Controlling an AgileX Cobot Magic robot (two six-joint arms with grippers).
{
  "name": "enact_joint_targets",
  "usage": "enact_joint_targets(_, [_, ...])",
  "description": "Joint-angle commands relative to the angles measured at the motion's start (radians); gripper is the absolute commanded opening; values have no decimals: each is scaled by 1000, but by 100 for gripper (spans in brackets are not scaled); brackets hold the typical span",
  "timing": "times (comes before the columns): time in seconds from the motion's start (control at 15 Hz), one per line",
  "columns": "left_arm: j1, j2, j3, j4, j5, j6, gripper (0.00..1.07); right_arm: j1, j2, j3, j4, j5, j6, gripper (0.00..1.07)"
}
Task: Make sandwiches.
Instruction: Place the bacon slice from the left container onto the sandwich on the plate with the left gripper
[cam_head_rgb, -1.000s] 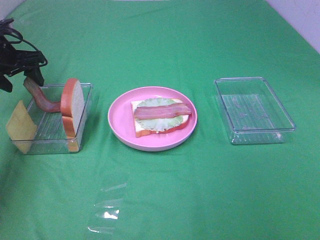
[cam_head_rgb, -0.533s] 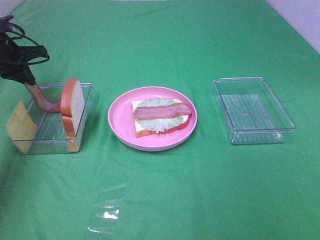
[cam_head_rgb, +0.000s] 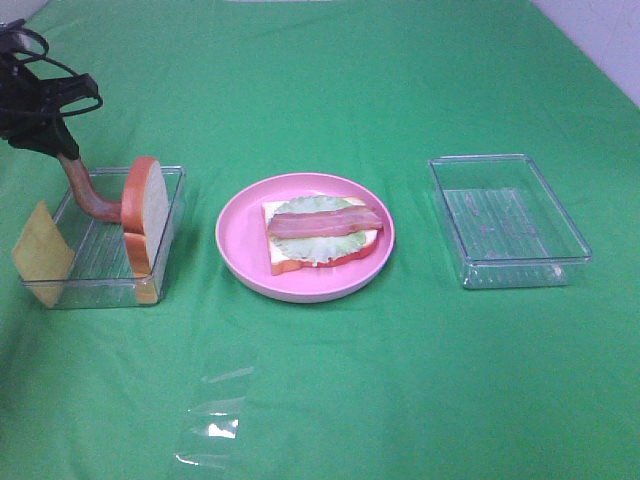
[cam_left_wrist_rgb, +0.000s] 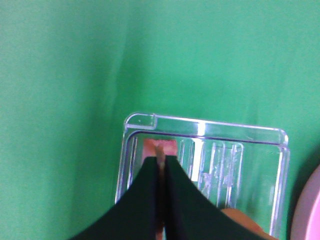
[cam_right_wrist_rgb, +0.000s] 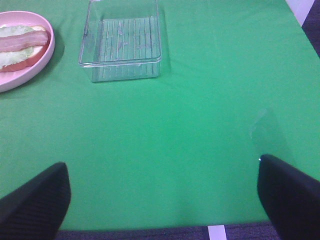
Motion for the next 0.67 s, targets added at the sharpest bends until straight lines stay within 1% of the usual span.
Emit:
enact_joint_targets(0.07, [-15,-51,-45,-16,48,2,0,-7,-29,2,3,-5,-8,98])
enact_joint_targets(0.27, [-68,-111,-109,-15,101,2,0,-7,-29,2,3,-5,-8,98])
enact_joint_targets(0.47, [-149,-168,-184,-14,118,-2,0,-7,-29,2,3,-5,-8,98])
enact_joint_targets(0.53, [-180,-179,-206,-15,118,-4,0,-7,-29,2,3,-5,-8,98])
enact_joint_targets(0.6, [-251,-180,-254,-24,121,-22,0,-7,-29,2,3,-5,-8,98])
enact_joint_targets(0.67, [-287,-180,-265,-41,115,-22,0,-7,-29,2,3,-5,-8,98])
